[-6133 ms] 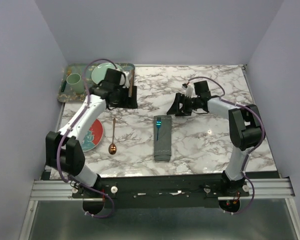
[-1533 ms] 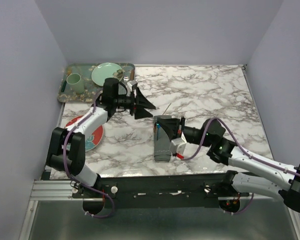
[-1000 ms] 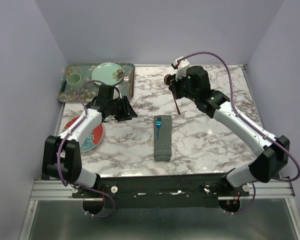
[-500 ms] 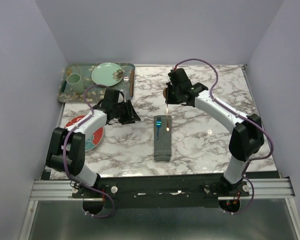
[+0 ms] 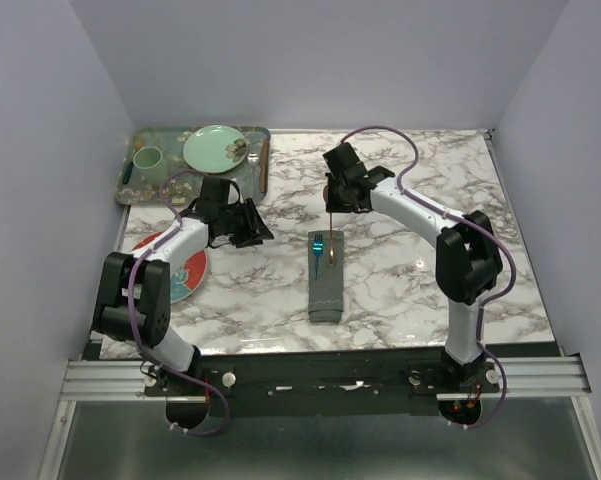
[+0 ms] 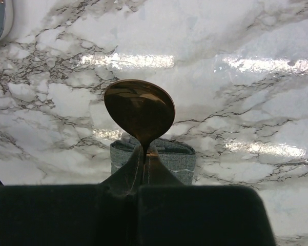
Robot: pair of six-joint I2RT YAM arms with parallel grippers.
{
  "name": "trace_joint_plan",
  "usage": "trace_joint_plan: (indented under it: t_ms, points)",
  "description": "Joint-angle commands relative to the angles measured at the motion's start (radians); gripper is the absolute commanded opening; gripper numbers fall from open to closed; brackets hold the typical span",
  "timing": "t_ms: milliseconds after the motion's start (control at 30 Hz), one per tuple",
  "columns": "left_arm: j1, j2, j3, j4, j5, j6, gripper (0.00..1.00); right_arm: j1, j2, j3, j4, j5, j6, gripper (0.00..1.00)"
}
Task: Fold the napkin into a case and place the utensils inside
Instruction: Insert the spoon into the folded napkin.
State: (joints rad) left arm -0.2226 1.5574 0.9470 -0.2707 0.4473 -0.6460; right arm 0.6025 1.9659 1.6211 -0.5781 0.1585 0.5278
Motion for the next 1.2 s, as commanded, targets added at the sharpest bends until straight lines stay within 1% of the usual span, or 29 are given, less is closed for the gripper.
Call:
trace_joint_plan:
  t_ms: [0,233,500,867,1167]
  points:
    - [0.017,0.018,0.003,-0.001,0.016,0.032,0.49,0.0,0.018,0.016,0.015,0.039,0.021,0.01]
    - [0.031,0.032,-0.004,0.007,0.024,0.034,0.49,0.002,0.021,-0.032,0.03,0.039,0.04,0.01]
    - [0.035,0.027,-0.025,0.011,0.034,0.032,0.48,0.003,0.042,-0.038,0.049,0.069,0.034,0.01]
    - [0.042,0.012,-0.054,0.011,0.033,0.039,0.48,0.002,0.039,-0.05,0.058,0.055,0.046,0.0]
    - [0.045,0.007,-0.059,0.001,0.028,0.045,0.48,0.003,0.051,-0.049,0.087,0.079,0.044,0.0]
